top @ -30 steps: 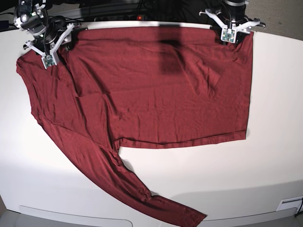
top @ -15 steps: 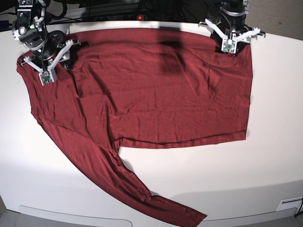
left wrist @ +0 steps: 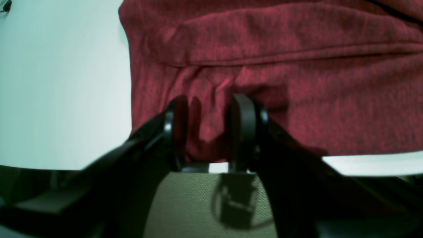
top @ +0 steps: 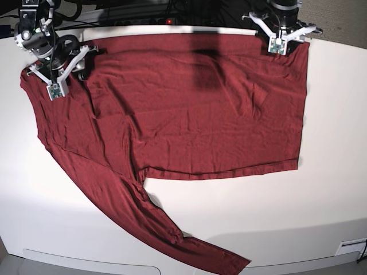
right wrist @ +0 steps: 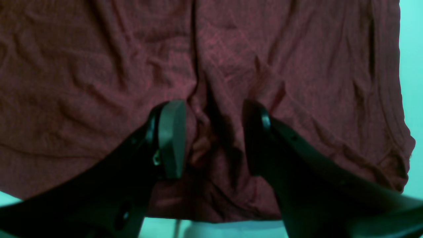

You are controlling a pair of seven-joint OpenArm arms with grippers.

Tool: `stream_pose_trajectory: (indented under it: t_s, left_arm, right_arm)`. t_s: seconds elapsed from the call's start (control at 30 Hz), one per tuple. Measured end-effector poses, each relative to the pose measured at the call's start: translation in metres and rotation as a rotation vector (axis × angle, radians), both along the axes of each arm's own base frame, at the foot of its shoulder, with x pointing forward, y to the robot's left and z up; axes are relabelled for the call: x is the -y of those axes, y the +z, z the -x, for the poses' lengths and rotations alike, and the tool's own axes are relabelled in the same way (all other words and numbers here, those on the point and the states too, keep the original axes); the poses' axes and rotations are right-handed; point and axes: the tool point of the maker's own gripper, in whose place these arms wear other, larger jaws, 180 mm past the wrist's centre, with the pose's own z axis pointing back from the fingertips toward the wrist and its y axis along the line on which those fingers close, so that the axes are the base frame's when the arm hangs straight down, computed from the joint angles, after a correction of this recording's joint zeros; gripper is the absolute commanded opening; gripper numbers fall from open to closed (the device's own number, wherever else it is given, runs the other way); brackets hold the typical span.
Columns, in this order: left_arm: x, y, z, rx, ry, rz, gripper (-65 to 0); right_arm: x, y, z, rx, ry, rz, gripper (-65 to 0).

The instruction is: Fold the T-shirt properly

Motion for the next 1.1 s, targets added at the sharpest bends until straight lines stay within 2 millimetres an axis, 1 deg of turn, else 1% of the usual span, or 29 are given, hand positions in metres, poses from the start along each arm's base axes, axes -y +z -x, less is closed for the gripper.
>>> stream_pose_trajectory:
  t_s: [0.1, 0.2, 0.33, 0.4, 0.47, 0.57, 0.6, 0.7, 0.83, 0.93, 1.0, 1.03, 1.07, 1.1]
  left_arm:
    - [0.000, 0.007, -0.004, -0.001, 0.015, 0.009, -43.1]
    - [0.004, 0.023, -0.011, 0.005, 0.018, 0.032, -43.1]
    - [0.007, 0.063, -0.035, 0.126, 0.008, 0.028, -43.1]
    - [0.006, 0.072, -0.040, 0.147, 0.008, 0.016, -43.1]
    - [0.005, 0.074, -0.042, 0.154, 0.003, 0.000, -43.1]
    - [0.000, 0.079, -0.048, 0.182, 0.002, -0.034, -43.1]
    - [-0.002, 0.082, -0.050, 0.204, 0.018, -0.038, -43.1]
    - [-0.009, 0.087, -0.052, 0.236, 0.058, -0.049, -43.1]
    - [-0.009, 0.090, -0.054, 0.253, 0.054, -0.055, -43.1]
    - [-0.007, 0.098, -0.060, 0.303, 0.032, -0.069, -43.0]
    - [-0.006, 0.099, -0.061, 0.312, 0.028, -0.067, -43.0]
    - [-0.006, 0.099, -0.060, 0.311, 0.029, -0.066, -42.3]
    - [-0.006, 0.099, -0.060, 0.311, 0.029, -0.066, -40.1]
    - [-0.006, 0.099, -0.060, 0.311, 0.029, -0.066, -36.6]
  right_arm:
    - [-0.003, 0.001, -0.001, 0.005, -0.003, -0.019, -37.0]
    - [-0.003, 0.001, -0.001, 0.005, -0.002, -0.019, -37.0]
    - [-0.005, 0.007, -0.008, 0.059, 0.004, -0.029, -37.0]
    - [-0.005, 0.008, -0.010, 0.074, 0.006, -0.032, -37.0]
    - [-0.007, 0.011, -0.014, 0.098, 0.009, -0.039, -37.0]
    - [-0.010, 0.024, -0.026, 0.194, 0.021, -0.058, -37.0]
    - [-0.011, 0.025, -0.028, 0.203, 0.022, -0.060, -37.0]
    - [-0.011, 0.025, -0.028, 0.203, 0.021, -0.061, -37.0]
    - [-0.011, 0.025, -0.027, 0.200, 0.021, -0.060, -37.0]
    - [-0.011, 0.024, -0.027, 0.199, 0.021, -0.060, -37.0]
    - [-0.010, 0.021, -0.024, 0.172, 0.018, -0.054, -36.9]
    - [-0.009, 0.019, -0.023, 0.162, 0.016, -0.052, -36.9]
    - [-0.009, 0.019, -0.022, 0.156, 0.016, -0.051, -36.9]
    - [-0.008, 0.017, -0.020, 0.142, 0.014, -0.048, -36.9]
